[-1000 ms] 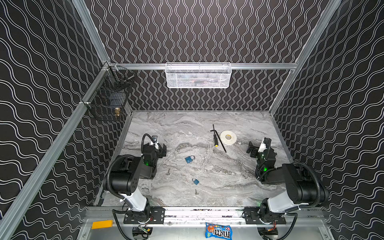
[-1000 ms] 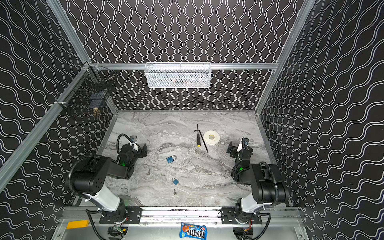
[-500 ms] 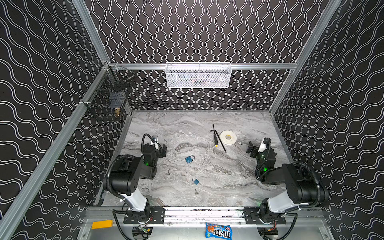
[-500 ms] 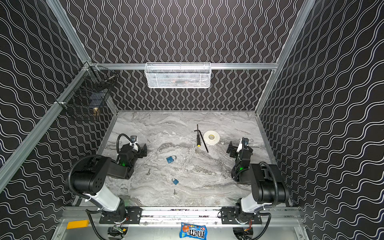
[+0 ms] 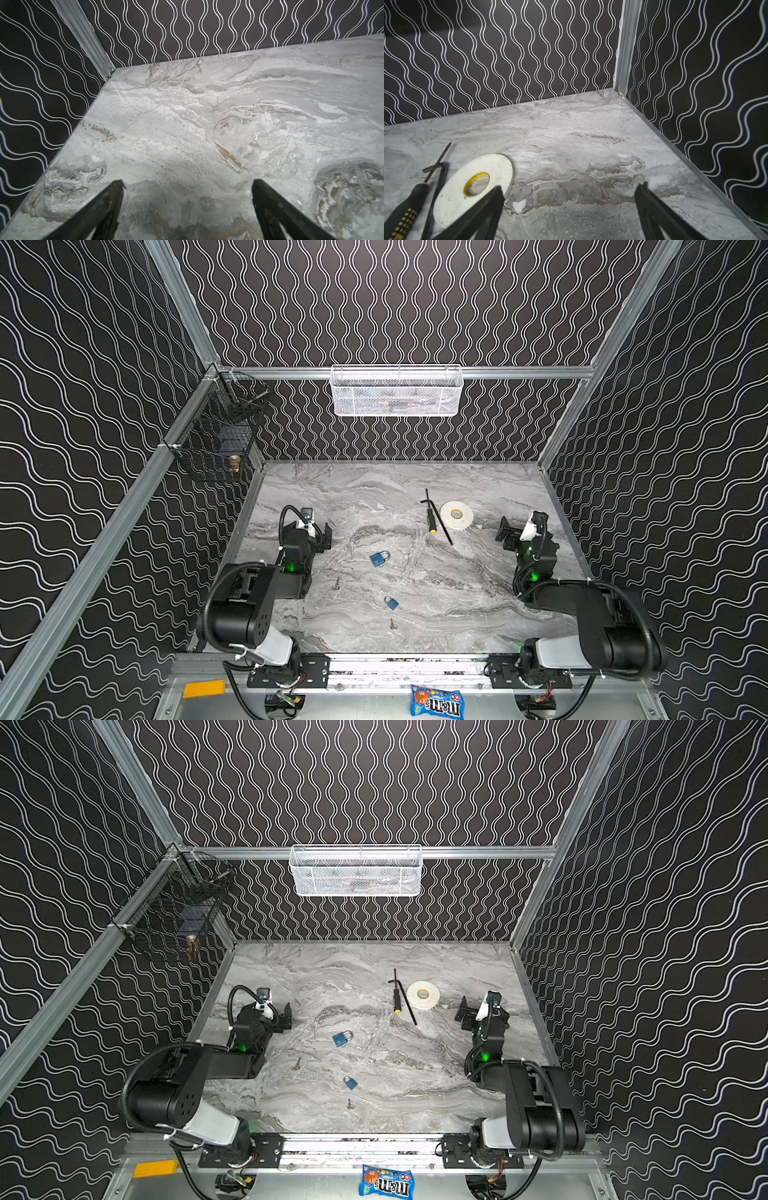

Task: Unlock with the key

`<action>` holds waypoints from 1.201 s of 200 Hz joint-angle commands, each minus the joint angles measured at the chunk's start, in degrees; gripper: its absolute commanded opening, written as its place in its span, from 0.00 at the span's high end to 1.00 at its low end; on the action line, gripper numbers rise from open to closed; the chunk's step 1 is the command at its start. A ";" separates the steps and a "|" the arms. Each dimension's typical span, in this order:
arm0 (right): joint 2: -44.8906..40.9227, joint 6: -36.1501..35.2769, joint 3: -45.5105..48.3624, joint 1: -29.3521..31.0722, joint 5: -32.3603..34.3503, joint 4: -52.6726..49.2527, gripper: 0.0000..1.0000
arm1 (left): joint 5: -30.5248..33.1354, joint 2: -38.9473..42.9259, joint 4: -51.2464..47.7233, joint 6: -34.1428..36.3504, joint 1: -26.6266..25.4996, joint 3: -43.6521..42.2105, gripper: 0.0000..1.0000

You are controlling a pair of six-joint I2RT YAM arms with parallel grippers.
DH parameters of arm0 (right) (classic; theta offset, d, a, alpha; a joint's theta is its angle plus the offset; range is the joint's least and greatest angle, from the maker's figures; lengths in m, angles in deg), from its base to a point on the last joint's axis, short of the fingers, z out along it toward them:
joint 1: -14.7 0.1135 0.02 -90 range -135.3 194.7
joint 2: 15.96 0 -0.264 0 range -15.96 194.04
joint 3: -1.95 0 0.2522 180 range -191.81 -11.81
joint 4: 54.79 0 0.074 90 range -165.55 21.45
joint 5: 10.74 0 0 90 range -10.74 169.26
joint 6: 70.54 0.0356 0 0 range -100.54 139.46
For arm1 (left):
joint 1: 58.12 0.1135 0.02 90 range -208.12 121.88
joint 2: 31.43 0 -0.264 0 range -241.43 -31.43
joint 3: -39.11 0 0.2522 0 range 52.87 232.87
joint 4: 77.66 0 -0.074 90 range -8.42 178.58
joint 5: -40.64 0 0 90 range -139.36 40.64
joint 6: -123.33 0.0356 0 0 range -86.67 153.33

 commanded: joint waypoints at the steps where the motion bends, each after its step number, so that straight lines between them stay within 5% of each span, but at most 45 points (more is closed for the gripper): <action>1: -3.78 2.25 -2.24 -0.02 -0.57 -8.92 0.01 | -0.39 4.66 -4.85 0.11 0.07 0.55 0.01; 61: -14.76 21.15 -10.88 -0.11 1.29 -37.16 0.01 | -0.37 21.97 -19.37 -15.61 0.07 1.00 0.01; 118: -17.66 28.25 -12.42 -0.35 -12.76 -45.84 0.01 | 6.61 28.98 -43.94 -39.28 0.23 7.97 0.01; 184: -17.22 23.55 -17.17 0.31 -27.40 -56.42 0.01 | -13.53 30.74 -48.27 -40.66 0.60 11.24 0.01; 240: -16.07 21.04 -23.63 13.58 -23.39 -68.80 0.01 | -23.78 34.08 -59.85 -39.90 -1.25 14.91 0.01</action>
